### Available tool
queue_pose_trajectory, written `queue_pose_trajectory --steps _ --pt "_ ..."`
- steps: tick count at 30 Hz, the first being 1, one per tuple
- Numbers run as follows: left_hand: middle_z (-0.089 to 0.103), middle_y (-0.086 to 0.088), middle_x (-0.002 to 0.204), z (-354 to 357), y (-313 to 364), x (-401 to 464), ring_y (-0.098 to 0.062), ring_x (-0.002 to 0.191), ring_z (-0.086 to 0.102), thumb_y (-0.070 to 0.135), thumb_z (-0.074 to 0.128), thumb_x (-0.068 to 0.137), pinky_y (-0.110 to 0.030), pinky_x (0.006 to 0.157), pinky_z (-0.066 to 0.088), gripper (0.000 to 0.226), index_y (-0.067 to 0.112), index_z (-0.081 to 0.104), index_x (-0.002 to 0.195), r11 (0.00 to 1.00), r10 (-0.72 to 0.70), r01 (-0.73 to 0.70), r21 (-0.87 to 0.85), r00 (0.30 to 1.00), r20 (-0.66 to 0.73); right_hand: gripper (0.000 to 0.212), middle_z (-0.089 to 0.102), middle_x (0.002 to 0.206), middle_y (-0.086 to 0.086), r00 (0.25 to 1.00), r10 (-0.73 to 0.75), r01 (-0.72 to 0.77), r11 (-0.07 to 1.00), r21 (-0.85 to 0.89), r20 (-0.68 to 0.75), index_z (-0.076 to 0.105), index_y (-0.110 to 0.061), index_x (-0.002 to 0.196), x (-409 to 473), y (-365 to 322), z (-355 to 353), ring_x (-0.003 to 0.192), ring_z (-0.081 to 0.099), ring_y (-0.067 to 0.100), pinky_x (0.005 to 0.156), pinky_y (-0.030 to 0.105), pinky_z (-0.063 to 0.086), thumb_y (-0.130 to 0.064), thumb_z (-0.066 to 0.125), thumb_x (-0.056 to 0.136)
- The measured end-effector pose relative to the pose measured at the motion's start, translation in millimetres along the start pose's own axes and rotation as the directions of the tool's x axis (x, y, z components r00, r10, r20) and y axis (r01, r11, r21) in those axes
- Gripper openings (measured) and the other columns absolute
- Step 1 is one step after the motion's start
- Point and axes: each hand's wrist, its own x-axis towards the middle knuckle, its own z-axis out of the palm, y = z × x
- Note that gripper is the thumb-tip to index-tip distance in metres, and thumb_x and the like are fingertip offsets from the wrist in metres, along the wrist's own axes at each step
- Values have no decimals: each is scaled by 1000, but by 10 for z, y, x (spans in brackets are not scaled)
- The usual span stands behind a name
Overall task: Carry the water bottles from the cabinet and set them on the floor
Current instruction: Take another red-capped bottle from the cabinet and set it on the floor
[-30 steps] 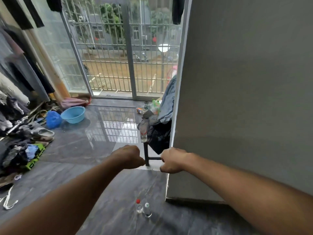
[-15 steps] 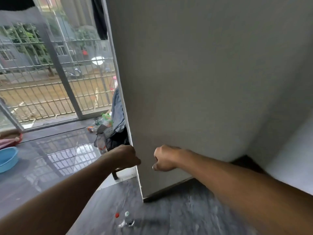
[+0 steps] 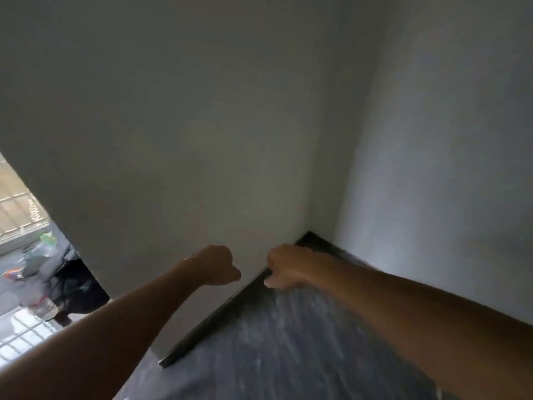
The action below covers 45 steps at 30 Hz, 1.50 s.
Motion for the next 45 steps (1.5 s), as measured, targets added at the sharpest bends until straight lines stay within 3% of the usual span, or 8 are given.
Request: queue_pose_trajectory --steps 4,6,8,11,14,18,37,45 --pt "59 -13 126 -51 997 222 -29 114 56 58 45 68 -32 92 44 67 9 63 111 993 118 -118 11 993 18 40 62 113 17 992 119 -117 992 38 -44 60 -1 110 -544 802 100 100 61 33 68 29 46 -31 54 83" --pt "60 -13 123 -58 1523 310 -28 110 57 59 43 67 -30 90 44 69 7 63 108 983 184 -184 -9 982 35 32 62 101 15 983 178 -176 983 45 -42 61 -3 96 -830 1192 166 94 61 33 64 29 46 -32 52 84" --pt "62 -14 117 -57 2041 404 -27 104 59 52 50 77 -27 83 45 55 4 65 101 970 243 -242 -28 969 49 25 58 90 13 961 269 -266 962 62 -57 57 -7 84 -1129 1542 210 84 59 32 52 24 36 -31 53 84" --pt "64 -12 100 -74 2798 544 -25 96 62 43 53 84 -31 85 50 37 8 62 76 938 344 -346 5 936 72 26 61 100 10 905 417 -408 907 107 -79 60 -14 100 -1554 2042 272 83 59 30 58 26 38 -31 54 82" --pt "64 -8 98 -97 3522 655 -23 92 63 43 56 80 -28 78 50 34 12 66 88 882 460 -464 75 885 69 21 54 78 3 828 558 -542 824 164 -64 48 -15 71 -2006 2496 342 74 55 26 56 25 37 -31 57 81" --pt "61 -1 91 -64 4429 734 -20 86 62 47 56 77 -29 74 49 39 14 66 95 809 563 -570 143 821 94 15 57 81 4 713 700 -671 699 247 -42 58 -9 84 -2650 2999 478 77 61 24 57 27 42 -24 59 83" --pt "64 -7 105 998 7948 -697 -23 92 60 43 57 78 -30 75 49 33 14 61 95 361 852 -905 224 418 314 32 44 67 2 355 925 -832 249 495 131 43 -16 65 -5917 3999 1701 57 44 18 51 28 34 -30 52 91" --pt "55 0 73 1596 9065 -1563 -15 71 55 47 56 76 -28 61 43 31 18 54 63 260 871 -954 150 299 391 28 52 69 3 242 951 -842 108 529 191 50 -13 70 -7151 4201 2275 60 51 18 51 28 39 -33 53 90"
